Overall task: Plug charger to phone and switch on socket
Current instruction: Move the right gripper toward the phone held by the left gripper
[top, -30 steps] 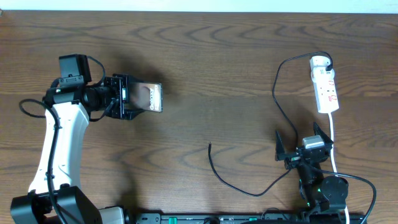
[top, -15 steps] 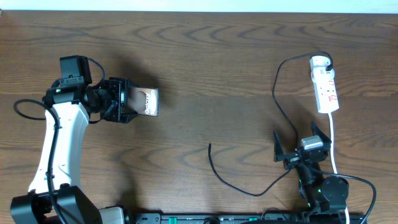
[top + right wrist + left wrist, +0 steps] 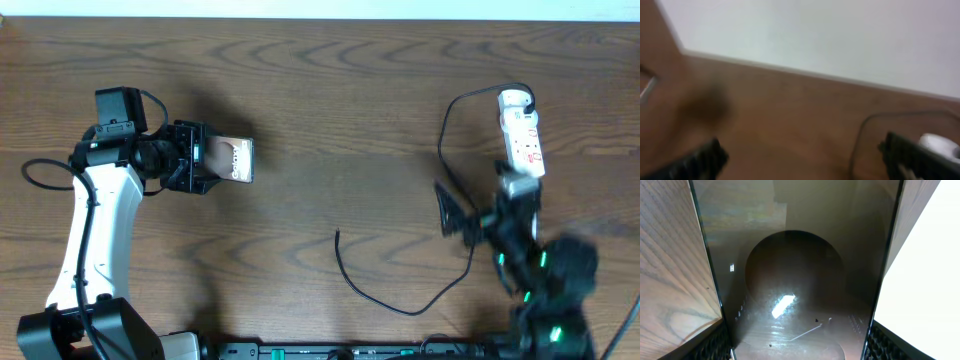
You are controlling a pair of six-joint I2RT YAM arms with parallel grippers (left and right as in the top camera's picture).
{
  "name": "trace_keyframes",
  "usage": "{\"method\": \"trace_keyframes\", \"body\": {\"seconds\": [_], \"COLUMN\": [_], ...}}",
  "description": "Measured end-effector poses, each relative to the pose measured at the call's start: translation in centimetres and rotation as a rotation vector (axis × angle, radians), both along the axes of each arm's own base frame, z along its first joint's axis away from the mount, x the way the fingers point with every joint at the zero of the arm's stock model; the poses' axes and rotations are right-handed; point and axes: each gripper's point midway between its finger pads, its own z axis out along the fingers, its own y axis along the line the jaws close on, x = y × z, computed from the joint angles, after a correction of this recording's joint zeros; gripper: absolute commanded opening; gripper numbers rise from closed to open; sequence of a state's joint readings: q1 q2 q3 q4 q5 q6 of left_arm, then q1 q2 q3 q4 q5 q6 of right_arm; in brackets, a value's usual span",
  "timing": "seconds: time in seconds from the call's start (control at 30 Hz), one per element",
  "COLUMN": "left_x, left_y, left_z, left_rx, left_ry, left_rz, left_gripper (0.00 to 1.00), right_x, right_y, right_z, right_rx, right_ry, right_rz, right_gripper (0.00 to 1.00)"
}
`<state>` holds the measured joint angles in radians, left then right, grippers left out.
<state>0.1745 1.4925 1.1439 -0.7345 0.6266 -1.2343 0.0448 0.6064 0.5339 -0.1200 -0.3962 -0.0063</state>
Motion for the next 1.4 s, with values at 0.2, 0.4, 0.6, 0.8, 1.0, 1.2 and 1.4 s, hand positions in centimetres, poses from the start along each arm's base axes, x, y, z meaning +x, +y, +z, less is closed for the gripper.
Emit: {"method": "trace_keyframes", "body": {"seconds": [0.2, 0.4, 0.6, 0.8, 1.0, 1.2, 1.4], "left_x": [0.0, 0.0, -0.2, -0.2, -0.1, 0.0, 0.0], "left_y": [0.2, 0.0, -1.1, -1.9, -1.3, -0.7, -0.5], "left_z": [-0.2, -0.8, -1.4, -1.7, -1.9, -2.0, -2.1], "left_rx": [0.014, 0.061, 0.127, 0.168, 0.193, 0.218, 0.216], "left_ry": [0.008, 0.028, 0.049, 0.060, 0.070, 0.079, 0.092], "left_rz": [0.010, 0.018, 0.007, 0.014, 0.053, 0.090, 0.125], "left_gripper": [0.07, 0.07, 0.07, 0.07, 0.07, 0.07, 0.07], "right_x": [6.2, 12.8, 16.1, 14.2, 10.9, 9.0, 9.2], "right_y": [5.1, 10.1, 12.4, 17.9, 23.7, 27.4, 28.0], "right_z": [1.0, -0.7, -4.2, -9.8, -12.7, -13.2, -13.5], "right_rx": [0.106, 0.282, 0.498, 0.634, 0.657, 0.657, 0.667], "right_ry": [0.316, 0.371, 0.500, 0.835, 1.051, 1.137, 1.149], "right_rz": [0.307, 0.662, 0.764, 0.807, 0.820, 0.786, 0.739], "right_gripper": [0.99, 0.99, 0.99, 0.99, 0.99, 0.99, 0.99]}}
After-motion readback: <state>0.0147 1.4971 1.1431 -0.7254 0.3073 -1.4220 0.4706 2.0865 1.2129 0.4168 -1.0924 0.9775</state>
